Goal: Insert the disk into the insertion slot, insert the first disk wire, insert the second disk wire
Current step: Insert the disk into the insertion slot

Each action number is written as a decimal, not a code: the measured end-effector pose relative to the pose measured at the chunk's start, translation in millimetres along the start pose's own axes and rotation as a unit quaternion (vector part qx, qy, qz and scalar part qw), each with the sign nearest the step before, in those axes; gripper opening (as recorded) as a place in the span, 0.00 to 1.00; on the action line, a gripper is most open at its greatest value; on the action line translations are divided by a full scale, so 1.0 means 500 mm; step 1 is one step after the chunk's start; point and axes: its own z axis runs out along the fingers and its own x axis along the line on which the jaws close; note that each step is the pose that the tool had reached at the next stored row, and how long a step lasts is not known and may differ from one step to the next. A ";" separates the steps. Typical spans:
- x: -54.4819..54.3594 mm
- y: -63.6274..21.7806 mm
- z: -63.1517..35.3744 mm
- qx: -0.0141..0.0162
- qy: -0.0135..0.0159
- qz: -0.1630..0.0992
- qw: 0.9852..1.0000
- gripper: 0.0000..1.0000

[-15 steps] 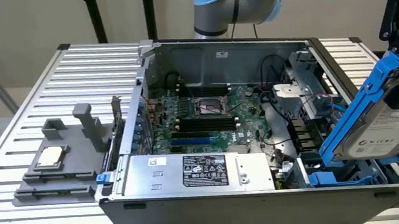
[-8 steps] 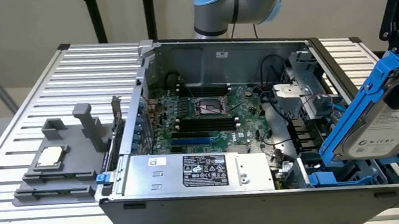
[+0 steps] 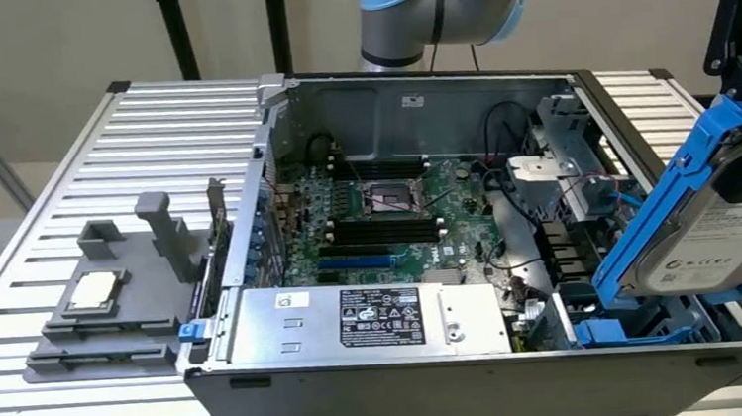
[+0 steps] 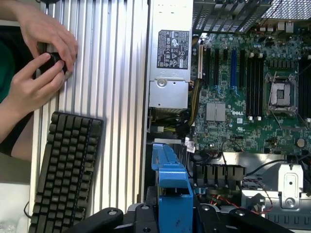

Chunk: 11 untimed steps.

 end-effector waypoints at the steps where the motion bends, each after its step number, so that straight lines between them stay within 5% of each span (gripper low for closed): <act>1: 0.000 0.000 0.001 0.000 -0.002 0.000 1.000 0.32; 6: 0.000 0.000 0.008 0.000 -0.014 -0.001 1.000 0.32; 11: -0.001 -0.001 0.023 0.000 -0.017 -0.001 1.000 0.32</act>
